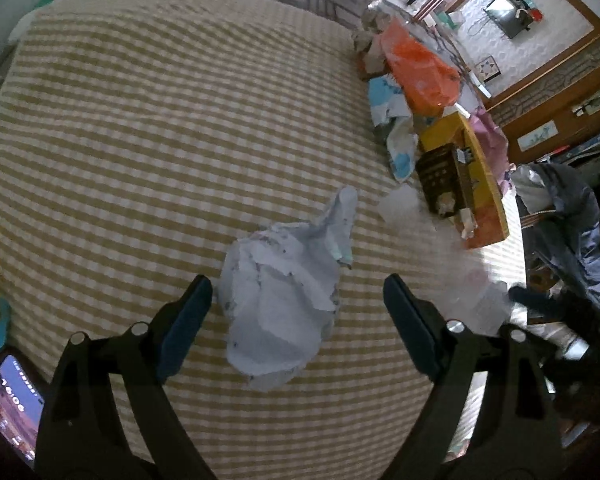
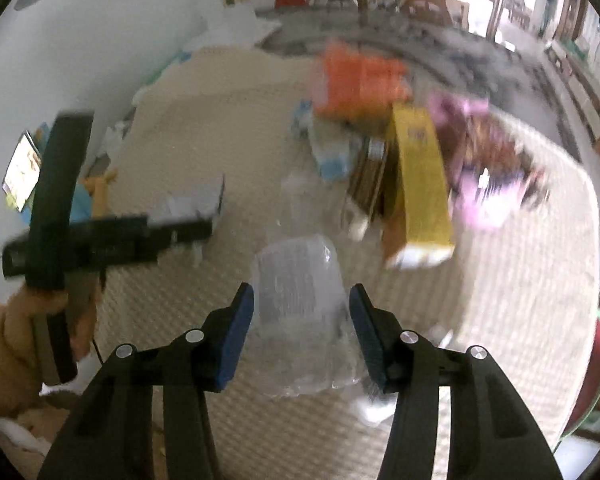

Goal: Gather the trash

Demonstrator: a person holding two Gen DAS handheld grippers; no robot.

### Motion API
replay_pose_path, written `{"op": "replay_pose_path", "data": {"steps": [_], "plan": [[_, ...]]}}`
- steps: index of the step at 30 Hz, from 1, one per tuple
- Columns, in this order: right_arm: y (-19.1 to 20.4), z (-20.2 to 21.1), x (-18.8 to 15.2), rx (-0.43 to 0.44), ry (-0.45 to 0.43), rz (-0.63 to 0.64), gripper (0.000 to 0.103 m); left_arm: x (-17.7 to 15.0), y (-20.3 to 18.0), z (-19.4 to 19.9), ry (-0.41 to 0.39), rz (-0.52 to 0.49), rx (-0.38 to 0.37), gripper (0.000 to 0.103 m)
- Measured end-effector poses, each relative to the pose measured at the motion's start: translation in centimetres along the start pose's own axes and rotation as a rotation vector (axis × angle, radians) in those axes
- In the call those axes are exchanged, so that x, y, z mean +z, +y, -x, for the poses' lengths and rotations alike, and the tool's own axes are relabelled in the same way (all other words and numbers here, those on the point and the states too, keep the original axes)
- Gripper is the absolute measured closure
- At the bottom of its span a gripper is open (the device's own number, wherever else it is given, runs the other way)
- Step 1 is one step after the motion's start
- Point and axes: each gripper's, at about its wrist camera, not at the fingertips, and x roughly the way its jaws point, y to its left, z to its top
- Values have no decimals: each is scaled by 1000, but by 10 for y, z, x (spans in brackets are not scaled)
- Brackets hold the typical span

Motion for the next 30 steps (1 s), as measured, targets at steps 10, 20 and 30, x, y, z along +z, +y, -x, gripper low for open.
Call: {"op": "replay_pose_path", "data": {"steps": [10,20,30], "plan": [[17,-28,3,9,45,-12,37,-1,-8,-10,15,-29,16,47],[19,-66,10,-25,123,-38,34,1,-5,16,-59,-36,27,53],[6,-39,4,35,42,-103,50,15,-19,41,-139,-49,-14,53]]}}
